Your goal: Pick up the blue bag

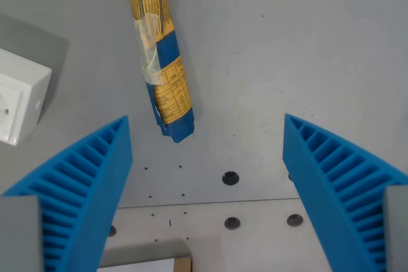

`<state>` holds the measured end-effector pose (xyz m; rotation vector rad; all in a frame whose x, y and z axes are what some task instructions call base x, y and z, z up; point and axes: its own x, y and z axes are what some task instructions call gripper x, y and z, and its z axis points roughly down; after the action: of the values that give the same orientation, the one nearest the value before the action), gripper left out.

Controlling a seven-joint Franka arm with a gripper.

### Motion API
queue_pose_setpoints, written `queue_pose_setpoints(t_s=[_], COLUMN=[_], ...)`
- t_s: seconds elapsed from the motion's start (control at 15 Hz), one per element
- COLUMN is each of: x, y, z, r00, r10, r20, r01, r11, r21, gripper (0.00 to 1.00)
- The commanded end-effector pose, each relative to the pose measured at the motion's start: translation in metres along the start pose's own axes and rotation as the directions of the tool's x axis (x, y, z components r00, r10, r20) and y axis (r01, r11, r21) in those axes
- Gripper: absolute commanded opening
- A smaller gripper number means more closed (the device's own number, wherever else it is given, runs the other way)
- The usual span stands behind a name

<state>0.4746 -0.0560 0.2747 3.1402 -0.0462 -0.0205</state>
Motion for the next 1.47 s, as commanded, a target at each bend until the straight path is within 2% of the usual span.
queue_pose_setpoints(t_s=[0.07, 0.4, 0.6, 1.0, 1.47], x=[0.0, 0.0, 0.001, 0.002, -0.004], y=[0.0, -0.001, -0.003, -0.014, -0.027], z=[-0.002, 0.001, 0.009, 0.038, 0.073], r00=[1.0, 1.0, 0.999, 0.996, 0.989], r10=[0.0, -0.008, -0.023, -0.051, -0.085], r20=[-0.005, -0.009, -0.024, -0.074, -0.118], r01=[0.0, 0.008, 0.023, 0.052, 0.088], r11=[1.0, 1.0, 1.0, 0.999, 0.996], r21=[0.0, 0.0, 0.002, 0.009, 0.021], gripper=[1.0, 1.0, 1.0, 1.0, 1.0])
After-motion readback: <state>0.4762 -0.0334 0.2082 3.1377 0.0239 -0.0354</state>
